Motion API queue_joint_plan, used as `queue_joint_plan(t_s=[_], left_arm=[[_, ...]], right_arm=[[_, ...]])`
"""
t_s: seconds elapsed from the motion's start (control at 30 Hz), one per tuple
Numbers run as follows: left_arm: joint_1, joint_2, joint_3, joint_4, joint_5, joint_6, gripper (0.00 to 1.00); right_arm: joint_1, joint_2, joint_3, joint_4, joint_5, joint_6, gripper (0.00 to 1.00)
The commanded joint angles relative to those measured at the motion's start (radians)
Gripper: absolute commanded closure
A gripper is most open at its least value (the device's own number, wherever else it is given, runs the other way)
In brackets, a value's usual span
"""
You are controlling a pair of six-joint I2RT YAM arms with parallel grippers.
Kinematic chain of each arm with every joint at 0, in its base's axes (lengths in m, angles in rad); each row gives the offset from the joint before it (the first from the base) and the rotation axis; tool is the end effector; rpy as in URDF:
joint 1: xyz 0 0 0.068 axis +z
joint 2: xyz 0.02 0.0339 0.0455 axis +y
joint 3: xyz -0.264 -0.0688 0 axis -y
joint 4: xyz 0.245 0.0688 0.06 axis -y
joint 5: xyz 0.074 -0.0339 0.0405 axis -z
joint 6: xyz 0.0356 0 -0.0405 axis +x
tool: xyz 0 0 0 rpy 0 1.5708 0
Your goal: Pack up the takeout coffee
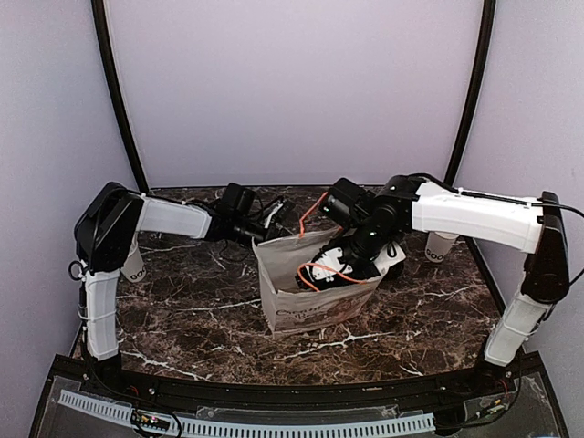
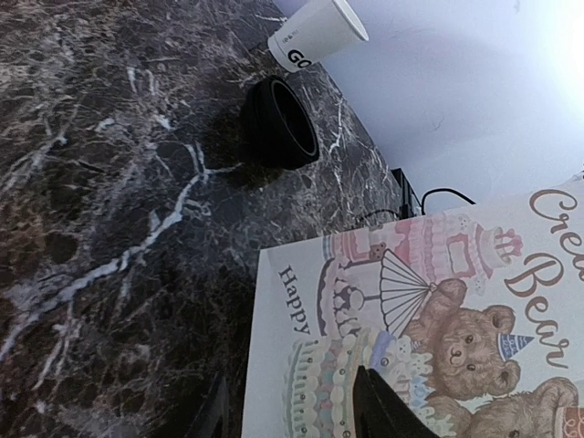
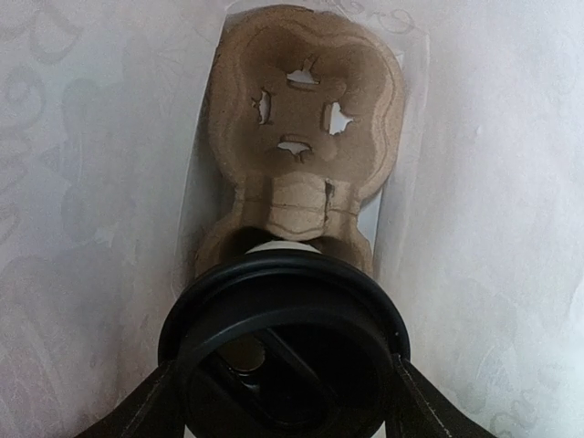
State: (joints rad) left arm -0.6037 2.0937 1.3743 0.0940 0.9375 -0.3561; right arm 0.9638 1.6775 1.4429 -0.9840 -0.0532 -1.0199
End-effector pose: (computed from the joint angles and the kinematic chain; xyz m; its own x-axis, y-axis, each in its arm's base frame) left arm 0.3564 -0.2806 0.1703 -0.7564 0.2710 -0.5954 0.6511 0.2248 -0.7249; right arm 0.1913 0.2788 0.2746 0.4275 -0.8760 -0.2231 -0.8910 -0.3666 -0.2678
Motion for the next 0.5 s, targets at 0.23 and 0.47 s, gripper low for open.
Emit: queue_joint_plan(t_s=[0.23,0.47], left_arm=[[0.048,-0.134,-0.003,-0.122,-0.033,0.072,0.51],[0.053,-0.172,-0.029,-0.138,-0.043,0.086,0.52]], right_arm=[[-0.021,0.199,0.166,-0.308,-0.093,0.096,0.55],[0.052,0.208,0.142,-0.366,-0.051,0.182,0.57]])
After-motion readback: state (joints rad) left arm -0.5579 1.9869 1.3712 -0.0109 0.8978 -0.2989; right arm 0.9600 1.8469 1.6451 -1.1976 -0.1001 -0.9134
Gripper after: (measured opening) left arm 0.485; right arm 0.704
